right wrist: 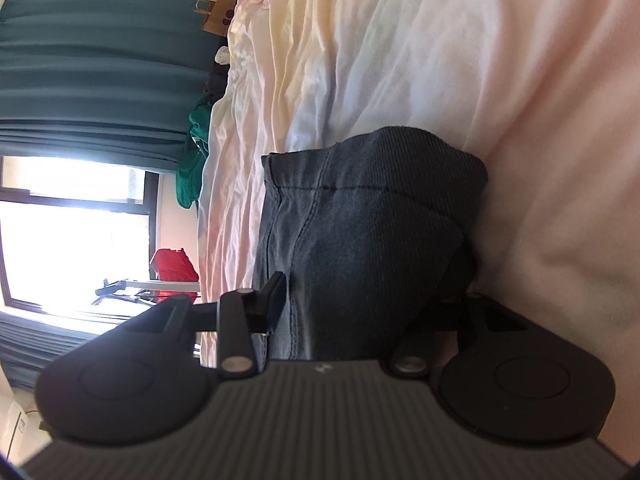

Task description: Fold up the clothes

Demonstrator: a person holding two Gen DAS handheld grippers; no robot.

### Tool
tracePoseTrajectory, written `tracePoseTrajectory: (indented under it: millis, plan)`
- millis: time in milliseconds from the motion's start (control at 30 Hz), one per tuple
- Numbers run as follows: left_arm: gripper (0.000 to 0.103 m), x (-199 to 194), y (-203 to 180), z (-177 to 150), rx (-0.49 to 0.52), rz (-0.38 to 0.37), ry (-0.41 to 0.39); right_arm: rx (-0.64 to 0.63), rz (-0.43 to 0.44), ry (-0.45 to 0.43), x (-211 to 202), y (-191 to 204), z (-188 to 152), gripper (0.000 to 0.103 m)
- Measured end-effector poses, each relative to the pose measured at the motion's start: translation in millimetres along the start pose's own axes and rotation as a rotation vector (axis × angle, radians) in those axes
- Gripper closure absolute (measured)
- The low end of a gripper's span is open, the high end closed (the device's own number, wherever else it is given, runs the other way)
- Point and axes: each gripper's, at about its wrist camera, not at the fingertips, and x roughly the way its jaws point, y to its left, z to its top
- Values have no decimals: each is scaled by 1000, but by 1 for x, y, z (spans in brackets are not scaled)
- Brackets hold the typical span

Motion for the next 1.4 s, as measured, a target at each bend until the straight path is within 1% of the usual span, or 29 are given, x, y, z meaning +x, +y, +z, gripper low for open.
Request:
tracePoseTrajectory:
  millis: [67,133,233,333,367,400,467,567,633,733,767,800,867,900,1100,1133,1167,1200,1267,1300,1400]
  plan:
    - [1,27,-26,-15,28,-68,54,-7,4,2,0,-1,1,57]
    - [1,47,-49,-32,89,-82,79,-11,9,4,0,-2,1,57]
    - [1,70,-76,-57,189,-80,99,-3,17,6,0,-3,3,57]
    - [1,98,-77,-80,202,-63,212,-5,28,3,-1,-3,4,57]
    - [1,102,-75,-88,218,-53,230,-6,32,2,-2,-3,4,55]
    - [1,103,-74,-95,249,-51,227,-13,34,-2,-2,-2,4,55]
    - [1,102,-77,-107,310,-42,194,-42,39,-17,-3,3,4,55]
    - [0,101,-80,-113,322,-24,172,-117,89,-50,-6,14,4,55]
    - [0,104,-78,-111,313,-28,176,-151,116,-68,-7,18,5,55]
    - [0,106,-76,-111,310,-31,174,-172,73,-63,-3,18,6,55]
    - [0,105,-77,-111,313,-29,173,-175,71,-60,-2,18,6,55]
    - [0,104,-77,-110,315,-27,173,-178,68,-57,-2,18,6,58]
    - [0,103,-77,-110,314,-25,175,-183,63,-51,-1,18,6,58]
    - [0,102,-77,-110,314,-24,176,-186,60,-48,0,18,6,56]
    - [0,103,-78,-110,319,-18,177,-222,34,-38,2,20,5,56]
    - [0,103,-78,-110,319,-17,177,-234,16,-38,2,21,5,58]
    - [0,102,-78,-110,321,-17,176,-245,-16,-34,4,21,5,64]
    - [0,102,-77,-110,322,-16,176,-257,-46,-32,5,21,4,73]
    - [0,101,-78,-111,325,-15,175,-285,-96,-36,5,21,2,79]
    - [0,101,-77,-111,327,-15,175,-312,-118,-44,4,24,0,80]
    - [0,100,-78,-113,340,-11,170,-447,-173,-90,2,45,-10,84]
